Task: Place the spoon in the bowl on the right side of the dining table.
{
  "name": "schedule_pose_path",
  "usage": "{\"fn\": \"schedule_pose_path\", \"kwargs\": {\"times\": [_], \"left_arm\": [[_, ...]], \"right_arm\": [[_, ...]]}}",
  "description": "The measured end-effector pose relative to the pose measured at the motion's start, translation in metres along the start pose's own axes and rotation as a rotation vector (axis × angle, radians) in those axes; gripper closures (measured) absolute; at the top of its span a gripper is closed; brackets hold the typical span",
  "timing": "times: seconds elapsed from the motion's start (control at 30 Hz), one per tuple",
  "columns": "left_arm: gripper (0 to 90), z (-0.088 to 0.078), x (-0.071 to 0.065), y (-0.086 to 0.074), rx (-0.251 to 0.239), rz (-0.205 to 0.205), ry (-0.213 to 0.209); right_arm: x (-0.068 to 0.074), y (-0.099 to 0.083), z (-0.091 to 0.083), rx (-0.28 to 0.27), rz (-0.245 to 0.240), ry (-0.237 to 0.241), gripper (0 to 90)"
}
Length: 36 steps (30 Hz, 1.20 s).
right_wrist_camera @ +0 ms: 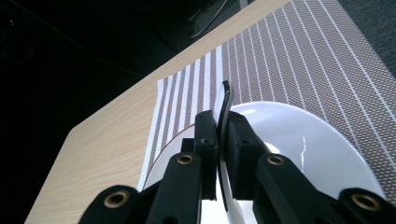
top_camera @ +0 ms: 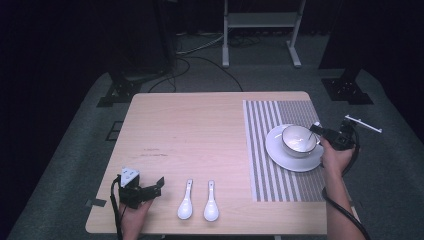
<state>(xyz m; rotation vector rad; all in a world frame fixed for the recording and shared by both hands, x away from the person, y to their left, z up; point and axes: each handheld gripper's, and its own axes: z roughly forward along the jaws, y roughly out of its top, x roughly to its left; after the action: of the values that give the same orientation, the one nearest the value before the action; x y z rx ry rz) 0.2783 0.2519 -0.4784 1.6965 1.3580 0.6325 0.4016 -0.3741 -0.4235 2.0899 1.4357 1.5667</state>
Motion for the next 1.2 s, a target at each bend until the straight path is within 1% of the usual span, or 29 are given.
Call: {"fn": "schedule_pose_path", "kwargs": {"times": [0.07, 0.27, 0.43, 0.77, 0.87, 1.0, 1.1, 1.2], "left_arm": [[0.2, 0.000, 0.000, 0.000, 0.000, 0.000, 0.000], [0.2, 0.000, 0.000, 0.000, 0.001, 0.003, 0.000], [0.2, 0.000, 0.000, 0.000, 0.000, 0.000, 0.000], [0.2, 0.000, 0.000, 0.000, 0.000, 0.001, 0.000], [0.2, 0.000, 0.000, 0.000, 0.000, -0.001, 0.000], [0.2, 0.000, 0.000, 0.000, 0.000, -0.002, 0.002], [0.2, 0.000, 0.000, 0.000, 0.002, -0.002, 0.003], [0.2, 0.000, 0.000, 0.000, 0.005, -0.001, 0.004]], "right_arm": [[-0.001, 0.001, -0.002, -0.001, -0.010, -0.010, 83.0], [-0.004, 0.002, -0.005, -0.001, -0.011, -0.023, 83.0], [-0.008, 0.002, -0.006, 0.001, -0.019, -0.040, 81.0], [-0.014, -0.001, -0.006, 0.008, 0.001, -0.035, 78.0], [-0.020, -0.003, -0.006, 0.013, 0.028, -0.026, 74.7], [-0.025, -0.005, -0.007, 0.010, 0.044, 0.000, 70.1], [-0.027, -0.007, -0.007, 0.009, 0.046, 0.029, 66.0], [-0.027, -0.008, -0.008, 0.012, 0.039, 0.040, 64.9]]}}
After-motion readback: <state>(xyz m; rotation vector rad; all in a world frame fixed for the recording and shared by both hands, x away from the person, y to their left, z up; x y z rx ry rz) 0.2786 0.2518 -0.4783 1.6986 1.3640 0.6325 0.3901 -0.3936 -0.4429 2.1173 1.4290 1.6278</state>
